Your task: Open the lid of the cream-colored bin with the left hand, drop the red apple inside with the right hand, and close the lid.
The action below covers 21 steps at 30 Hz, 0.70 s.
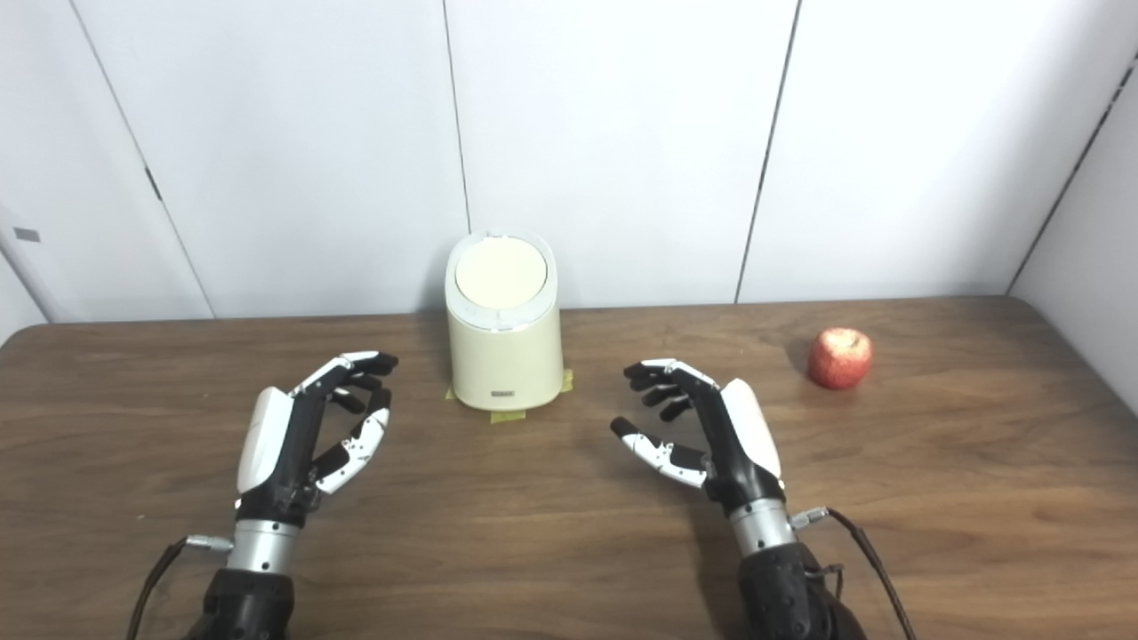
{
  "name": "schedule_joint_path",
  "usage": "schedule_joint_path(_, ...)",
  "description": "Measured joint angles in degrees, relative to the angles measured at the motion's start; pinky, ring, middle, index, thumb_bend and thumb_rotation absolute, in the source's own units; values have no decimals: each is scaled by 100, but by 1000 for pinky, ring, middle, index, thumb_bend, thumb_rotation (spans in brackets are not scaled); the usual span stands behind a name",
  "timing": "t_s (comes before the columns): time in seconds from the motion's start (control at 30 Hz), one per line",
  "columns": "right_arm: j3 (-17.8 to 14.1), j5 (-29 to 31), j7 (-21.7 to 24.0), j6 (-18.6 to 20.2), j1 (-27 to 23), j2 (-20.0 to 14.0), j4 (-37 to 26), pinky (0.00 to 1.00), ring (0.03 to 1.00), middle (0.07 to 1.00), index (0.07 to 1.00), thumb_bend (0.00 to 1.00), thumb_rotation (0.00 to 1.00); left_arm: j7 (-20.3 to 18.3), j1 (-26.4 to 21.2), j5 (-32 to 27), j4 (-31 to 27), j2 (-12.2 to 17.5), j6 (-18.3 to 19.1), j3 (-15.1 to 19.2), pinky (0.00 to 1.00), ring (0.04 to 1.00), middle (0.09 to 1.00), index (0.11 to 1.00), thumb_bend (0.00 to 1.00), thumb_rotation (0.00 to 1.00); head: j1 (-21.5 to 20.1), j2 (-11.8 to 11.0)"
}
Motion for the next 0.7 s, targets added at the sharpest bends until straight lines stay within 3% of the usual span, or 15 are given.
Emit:
schedule_joint_path(0.17, 3, -31, 0, 1, 0, 0, -4, 500, 609, 654, 661, 276, 333, -2, 0, -1, 0, 1, 0, -2, 531, 660, 703, 696, 220, 420, 0, 9)
schedule_joint_path(0.57, 2, -15, -8, -5, -3, 1, 5, 494, 602, 650, 657, 278, 337, -1, 0, -36, 10, 5, -2, -1, 546, 667, 705, 699, 239, 450, -35, -35)
schedule_joint_path(0.6, 3, -13, -9, -5, -4, 1, 7, 495, 603, 650, 658, 277, 335, -1, 0, -37, 10, 5, -2, 1, 554, 673, 708, 701, 253, 483, -70, -35)
schedule_joint_path(0.7, 9, -25, -19, -8, -7, 1, 13, 492, 600, 650, 658, 281, 314, 34, -4, 36, -2, -4, 45, 8, 580, 699, 730, 713, 356, 748, -44, -35)
